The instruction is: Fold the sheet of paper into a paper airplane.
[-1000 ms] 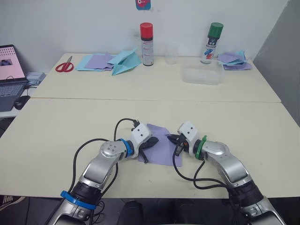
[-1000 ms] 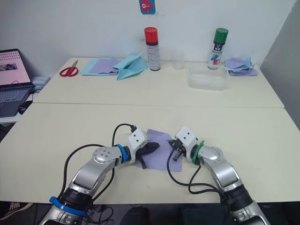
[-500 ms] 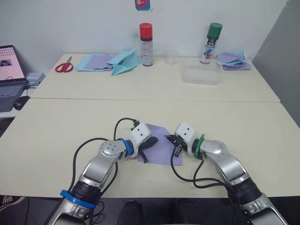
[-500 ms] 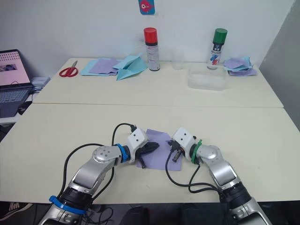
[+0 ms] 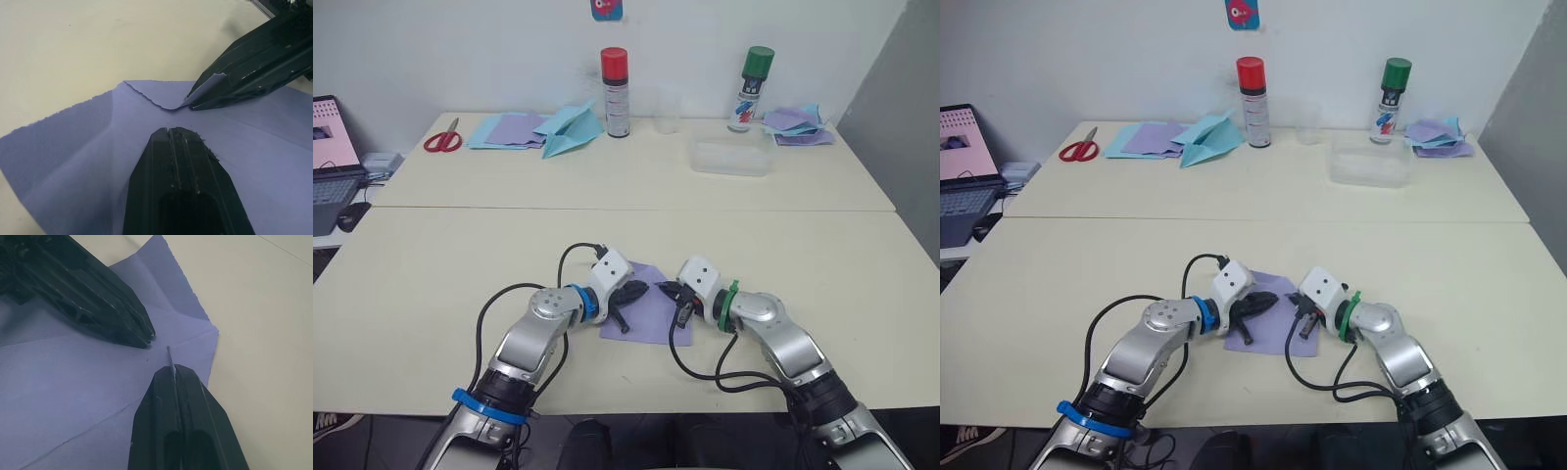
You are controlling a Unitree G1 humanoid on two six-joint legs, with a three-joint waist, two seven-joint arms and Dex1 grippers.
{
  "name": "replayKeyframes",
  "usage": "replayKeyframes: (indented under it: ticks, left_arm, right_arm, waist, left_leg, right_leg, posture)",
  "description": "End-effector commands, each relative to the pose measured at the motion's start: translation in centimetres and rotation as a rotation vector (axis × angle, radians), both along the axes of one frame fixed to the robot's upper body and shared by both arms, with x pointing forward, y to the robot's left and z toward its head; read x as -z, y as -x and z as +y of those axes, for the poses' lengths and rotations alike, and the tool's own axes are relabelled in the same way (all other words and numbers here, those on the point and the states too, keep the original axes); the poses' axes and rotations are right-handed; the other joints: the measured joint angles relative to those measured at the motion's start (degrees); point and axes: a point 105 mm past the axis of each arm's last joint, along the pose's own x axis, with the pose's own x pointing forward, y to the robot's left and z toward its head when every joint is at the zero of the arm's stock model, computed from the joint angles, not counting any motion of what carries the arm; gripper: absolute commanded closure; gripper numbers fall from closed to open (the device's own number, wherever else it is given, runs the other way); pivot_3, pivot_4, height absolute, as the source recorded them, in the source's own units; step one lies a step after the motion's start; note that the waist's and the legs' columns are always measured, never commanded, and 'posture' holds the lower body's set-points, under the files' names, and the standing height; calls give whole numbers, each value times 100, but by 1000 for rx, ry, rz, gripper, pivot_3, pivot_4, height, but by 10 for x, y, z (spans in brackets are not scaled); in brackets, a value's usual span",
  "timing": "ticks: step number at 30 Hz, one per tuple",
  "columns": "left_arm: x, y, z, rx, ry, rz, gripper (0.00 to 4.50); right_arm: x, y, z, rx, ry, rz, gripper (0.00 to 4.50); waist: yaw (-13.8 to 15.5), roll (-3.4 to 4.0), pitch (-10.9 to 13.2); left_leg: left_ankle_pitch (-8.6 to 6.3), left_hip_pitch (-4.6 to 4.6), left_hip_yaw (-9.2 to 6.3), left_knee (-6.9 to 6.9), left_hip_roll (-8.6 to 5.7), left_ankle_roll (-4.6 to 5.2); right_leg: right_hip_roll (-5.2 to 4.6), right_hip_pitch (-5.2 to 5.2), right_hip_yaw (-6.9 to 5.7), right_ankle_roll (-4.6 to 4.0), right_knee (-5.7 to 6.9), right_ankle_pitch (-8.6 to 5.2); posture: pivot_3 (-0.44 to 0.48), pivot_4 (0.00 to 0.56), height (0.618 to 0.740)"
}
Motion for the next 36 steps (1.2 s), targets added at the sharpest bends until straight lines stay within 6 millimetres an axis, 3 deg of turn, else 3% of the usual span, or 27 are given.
replayKeyframes:
  ticks: [1,4,10,16,22,25,31,36]
  left_arm:
    - [-23,-3,8,-38,78,-57,4500]
    - [-21,-4,6,-27,66,-65,4500]
    - [-21,-21,-19,6,62,-80,4500]
    - [-2,-32,-27,47,-39,-32,4500]
    - [15,-29,-32,88,-88,27,4500]
    - [21,-27,-35,99,-98,43,4500]
    - [30,-26,-32,98,-127,53,4500]
    - [32,-26,-31,99,-132,57,4500]
  right_arm:
    - [7,4,3,-20,13,20,4483]
    - [7,4,4,-20,11,22,4483]
    - [8,3,4,-26,17,22,4483]
    - [8,4,3,-37,28,13,4483]
    - [7,7,5,-59,38,-4,4483]
    - [6,15,7,-101,11,31,3889]
    - [6,31,7,-167,-44,183,1784]
    - [7,35,4,-171,-38,239,1784]
  waist:
    - [2,0,1]
    - [7,0,1]
    - [13,-2,2]
    - [2,-2,2]
    - [15,-2,0]
    - [21,-4,-4]
    - [32,-3,-7]
    - [32,-3,-10]
  left_leg:
    - [0,0,-1,-2,2,0]
    - [0,0,-5,-3,2,0]
    - [0,-1,-1,2,-4,0]
    - [0,-1,0,0,-6,0]
    - [0,0,1,0,0,0]
    - [0,1,0,2,-2,0]
    - [0,4,-1,4,-3,0]
    - [0,6,-2,6,-4,0]
  right_leg:
    - [3,-2,-2,0,0,0]
    - [7,-1,-6,-1,0,-1]
    - [6,1,-3,-1,1,0]
    - [50,-1,3,-1,0,1]
    - [57,1,-4,-1,3,1]
    - [55,3,1,-1,3,1]
    - [54,11,-5,-1,3,1]
    - [54,15,-5,-1,3,1]
  posture:
    - [0,150,740]
    - [0,150,740]
    - [0,150,740]
    - [0,150,740]
    - [0,150,740]
    - [0,150,740]
    - [0,150,740]
    - [0,150,740]
